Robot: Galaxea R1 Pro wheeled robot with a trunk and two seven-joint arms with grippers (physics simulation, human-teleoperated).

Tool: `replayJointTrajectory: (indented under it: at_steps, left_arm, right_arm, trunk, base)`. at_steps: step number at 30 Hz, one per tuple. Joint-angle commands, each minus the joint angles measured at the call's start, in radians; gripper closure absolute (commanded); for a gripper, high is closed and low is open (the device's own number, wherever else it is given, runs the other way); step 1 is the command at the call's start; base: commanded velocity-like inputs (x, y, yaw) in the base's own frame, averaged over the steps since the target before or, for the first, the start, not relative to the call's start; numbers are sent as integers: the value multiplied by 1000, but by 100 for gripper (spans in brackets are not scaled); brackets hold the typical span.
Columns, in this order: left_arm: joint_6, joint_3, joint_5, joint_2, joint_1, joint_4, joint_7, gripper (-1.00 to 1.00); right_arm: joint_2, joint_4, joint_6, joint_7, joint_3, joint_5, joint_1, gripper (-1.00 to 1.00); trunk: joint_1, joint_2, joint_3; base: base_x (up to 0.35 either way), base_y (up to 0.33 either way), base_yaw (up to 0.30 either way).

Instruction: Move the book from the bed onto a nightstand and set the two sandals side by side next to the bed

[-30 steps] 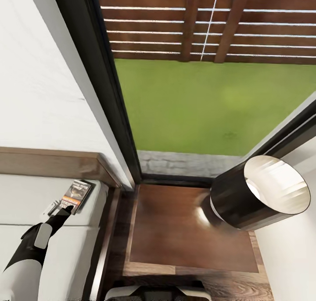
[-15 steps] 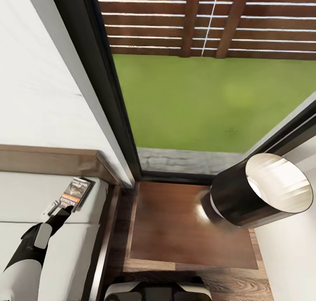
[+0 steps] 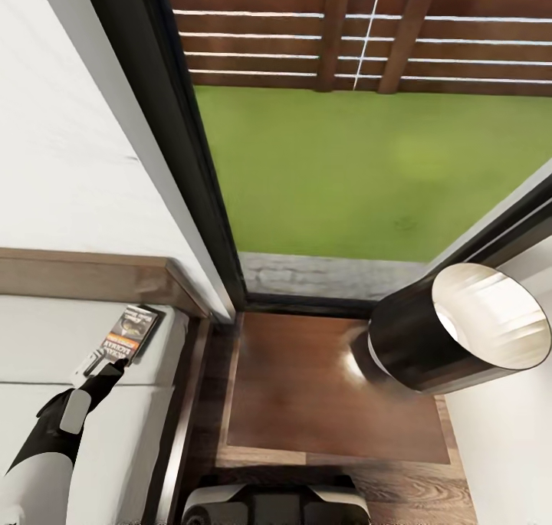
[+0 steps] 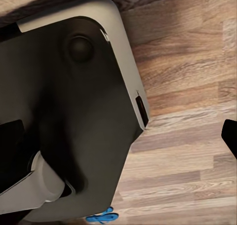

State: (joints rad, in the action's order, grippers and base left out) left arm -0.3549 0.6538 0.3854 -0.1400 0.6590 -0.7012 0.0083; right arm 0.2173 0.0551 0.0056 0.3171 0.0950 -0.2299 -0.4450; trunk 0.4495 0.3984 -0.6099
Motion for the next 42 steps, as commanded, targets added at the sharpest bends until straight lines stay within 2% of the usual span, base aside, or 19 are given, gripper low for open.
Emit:
replayJointTrajectory:
  at_steps: [1,39,42]
  left_arm:
    - [-7,3,9,0,1,-1,1,-100]
    - [-7,3,9,0,1,-1,1,-100]
    - [-10,0,10,7,1,-2,-7,-100]
  right_arm:
    - [1,3,1,5,8,-5,-1,-100]
    - [1,3,1,5,8,-4,-1,-100]
    - [0,2,1,5,8,-4,-1,-100]
  trunk:
    - [0,2,-3]
    - [0,2,-62]
    - [0,2,-67]
  base:
    - [0,0,0]
    - [0,0,0]
    - [0,0,0]
